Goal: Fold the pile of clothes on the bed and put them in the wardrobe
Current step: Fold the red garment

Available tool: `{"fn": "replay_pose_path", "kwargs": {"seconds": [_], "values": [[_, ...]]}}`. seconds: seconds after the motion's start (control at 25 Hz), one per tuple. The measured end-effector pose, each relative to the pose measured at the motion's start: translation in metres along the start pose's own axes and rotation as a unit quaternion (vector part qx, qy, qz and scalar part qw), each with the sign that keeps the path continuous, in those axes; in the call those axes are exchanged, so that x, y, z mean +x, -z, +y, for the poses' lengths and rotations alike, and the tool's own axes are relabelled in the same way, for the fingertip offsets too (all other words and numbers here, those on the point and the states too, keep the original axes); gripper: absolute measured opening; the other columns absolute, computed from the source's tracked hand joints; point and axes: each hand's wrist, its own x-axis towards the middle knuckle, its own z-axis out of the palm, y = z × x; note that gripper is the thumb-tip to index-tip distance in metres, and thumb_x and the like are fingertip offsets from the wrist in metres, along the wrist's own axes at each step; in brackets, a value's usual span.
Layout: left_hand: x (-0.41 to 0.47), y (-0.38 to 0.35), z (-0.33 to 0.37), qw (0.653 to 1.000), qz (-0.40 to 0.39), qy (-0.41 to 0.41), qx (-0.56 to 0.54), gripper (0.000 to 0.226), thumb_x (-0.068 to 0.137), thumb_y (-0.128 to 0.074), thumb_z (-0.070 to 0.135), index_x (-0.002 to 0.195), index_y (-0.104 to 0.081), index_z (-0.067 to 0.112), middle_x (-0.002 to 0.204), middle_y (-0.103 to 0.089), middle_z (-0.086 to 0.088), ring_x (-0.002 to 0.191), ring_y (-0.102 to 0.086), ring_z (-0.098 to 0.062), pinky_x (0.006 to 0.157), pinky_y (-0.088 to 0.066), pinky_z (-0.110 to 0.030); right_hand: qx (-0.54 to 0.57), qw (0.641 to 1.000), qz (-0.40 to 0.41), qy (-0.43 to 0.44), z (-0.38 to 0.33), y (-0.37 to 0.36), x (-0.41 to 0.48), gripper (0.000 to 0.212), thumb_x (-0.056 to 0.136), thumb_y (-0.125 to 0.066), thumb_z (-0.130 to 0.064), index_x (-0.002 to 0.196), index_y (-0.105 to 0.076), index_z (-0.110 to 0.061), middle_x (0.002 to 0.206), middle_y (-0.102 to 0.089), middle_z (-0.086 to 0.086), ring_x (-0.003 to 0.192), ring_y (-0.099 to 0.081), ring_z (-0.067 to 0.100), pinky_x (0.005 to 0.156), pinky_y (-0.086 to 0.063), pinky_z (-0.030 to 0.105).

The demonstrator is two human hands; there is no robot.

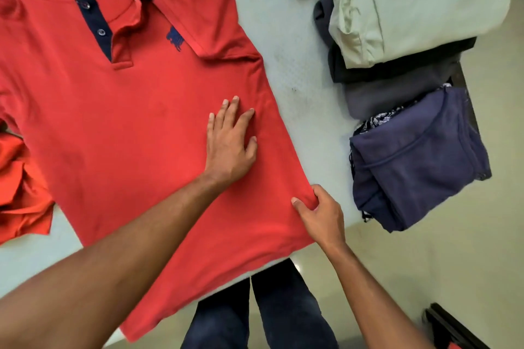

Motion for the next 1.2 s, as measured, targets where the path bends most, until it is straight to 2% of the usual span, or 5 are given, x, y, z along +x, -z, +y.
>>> {"fn": "replay_pose_path", "kwargs": {"seconds": [0.32,0.64,0.8,1.08,1.2], "values": [[-0.048,0.019,-0.045,0.987,0.100,0.017,-0.123,0.028,0.080,-0.057,0.015,0.103,-0.073,0.011,0.120,-0.067,-0.011,0.114,-0.060,-0.028,0.102,-0.037,-0.028,-0.036,0.959,0.156,0.233,-0.063,-0.006,-0.001,0.034,0.082,-0.075,-0.012,0.115,-0.070,-0.020,0.111,-0.059,0.000,0.100,-0.054,0.020,0.092,-0.045,0.034],[-0.113,0.128,-0.212,0.826,0.350,0.376,-0.232,0.029,0.083,-0.056,0.012,0.108,-0.069,0.008,0.096,-0.069,-0.008,0.086,-0.064,-0.023,0.084,-0.050,-0.032,-0.031,0.919,-0.196,0.340,-0.260,-0.127,0.031,0.020,0.085,-0.071,-0.013,0.083,-0.068,-0.033,0.063,-0.058,-0.013,0.057,-0.048,-0.003,0.065,-0.039,0.026],[-0.113,0.166,-0.285,0.748,0.393,0.474,-0.250,0.018,0.082,-0.059,0.010,0.098,-0.068,0.011,0.085,-0.069,-0.009,0.083,-0.066,-0.030,0.080,-0.052,-0.041,-0.109,0.875,-0.202,0.427,-0.367,-0.202,0.029,0.019,0.083,-0.071,-0.009,0.096,-0.075,-0.022,0.078,-0.066,-0.010,0.063,-0.051,-0.003,0.069,-0.041,0.025],[-0.079,0.201,-0.306,0.910,0.285,0.299,-0.026,0.046,0.071,-0.071,0.035,0.115,-0.062,0.025,0.114,-0.057,-0.004,0.101,-0.053,-0.027,0.080,-0.046,-0.041,-0.226,0.791,-0.173,0.541,-0.534,-0.316,0.017,0.072,0.061,-0.044,-0.024,0.129,-0.068,-0.025,0.133,-0.065,-0.007,0.128,-0.057,0.017,0.111,-0.042,0.033],[-0.091,0.197,-0.320,0.922,0.243,0.297,0.051,0.046,0.068,-0.070,0.028,0.112,-0.055,0.023,0.114,-0.053,-0.004,0.098,-0.053,-0.033,0.069,-0.045,-0.044,-0.443,0.688,-0.207,0.535,-0.565,-0.339,0.000,0.082,0.061,-0.048,-0.033,0.143,-0.054,-0.030,0.141,-0.059,-0.002,0.133,-0.052,0.024,0.110,-0.044,0.044]]}}
